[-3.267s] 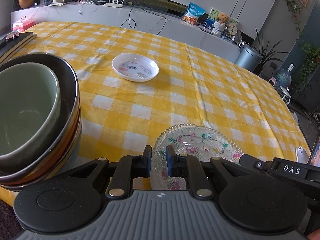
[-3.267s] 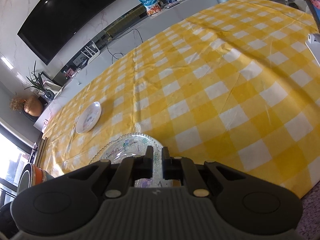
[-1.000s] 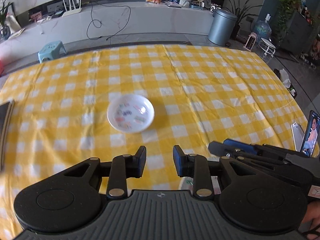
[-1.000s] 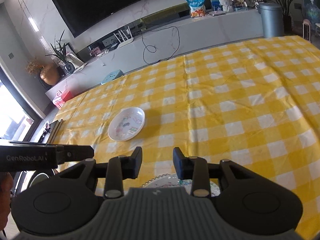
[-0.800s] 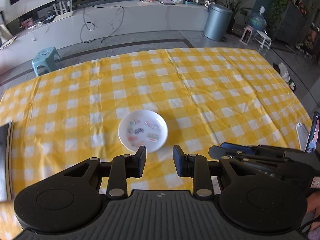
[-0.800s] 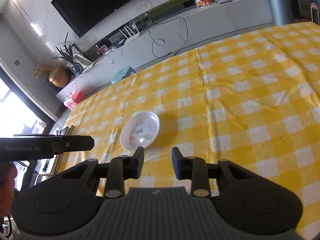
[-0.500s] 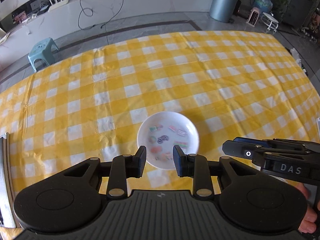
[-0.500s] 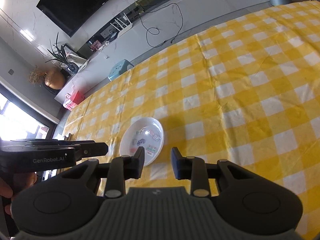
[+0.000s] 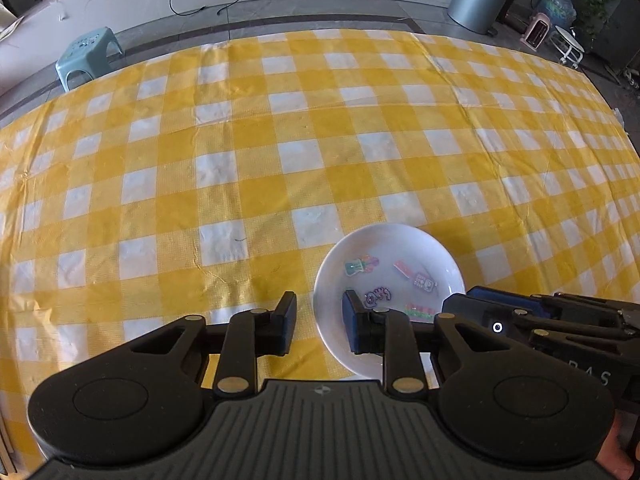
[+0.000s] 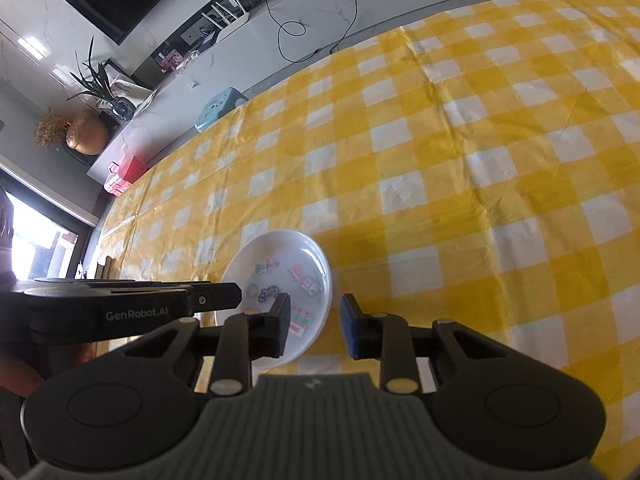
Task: Organize plates and bowls
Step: 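Move both tools to the small white sticker plate rim and close them, then carry the small white plate with both tools toward the plate stack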
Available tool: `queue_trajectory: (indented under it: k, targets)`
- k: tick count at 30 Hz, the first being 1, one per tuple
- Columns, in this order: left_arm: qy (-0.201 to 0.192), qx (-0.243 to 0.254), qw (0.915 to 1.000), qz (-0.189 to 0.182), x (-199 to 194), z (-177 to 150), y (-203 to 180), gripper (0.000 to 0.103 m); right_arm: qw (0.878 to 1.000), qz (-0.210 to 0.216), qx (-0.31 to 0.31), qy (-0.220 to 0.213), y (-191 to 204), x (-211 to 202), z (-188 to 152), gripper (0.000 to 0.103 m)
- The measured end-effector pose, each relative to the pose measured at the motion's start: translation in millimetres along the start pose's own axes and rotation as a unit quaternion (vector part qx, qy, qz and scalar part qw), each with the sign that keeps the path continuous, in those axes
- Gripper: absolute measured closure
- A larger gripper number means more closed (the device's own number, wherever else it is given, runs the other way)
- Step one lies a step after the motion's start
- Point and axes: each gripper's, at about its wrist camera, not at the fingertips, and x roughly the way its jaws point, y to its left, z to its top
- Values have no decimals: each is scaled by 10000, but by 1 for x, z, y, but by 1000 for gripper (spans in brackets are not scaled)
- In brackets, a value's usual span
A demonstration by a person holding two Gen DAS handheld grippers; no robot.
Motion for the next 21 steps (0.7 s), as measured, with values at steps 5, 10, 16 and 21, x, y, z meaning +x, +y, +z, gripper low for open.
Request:
queue_trajectory:
  k: [5,10,16,21]
  targets:
    - [-5,-87,9999,-69,4,-1,5,86,9999,-52,82,51,-3,8,0,88]
    - [-17,-33,10000,-74,2,-2,3,96,9998,-106,130,51,-6,9,-1,99]
    - [-74,-57,9999,-73,-14,-4,-4,98,9999,-107,131,-14,-1,-1,-6,100]
    - [-206,-81,9997,-49,-46,-15,-19,100,9997,1,194,-119,0,-26,-14,101]
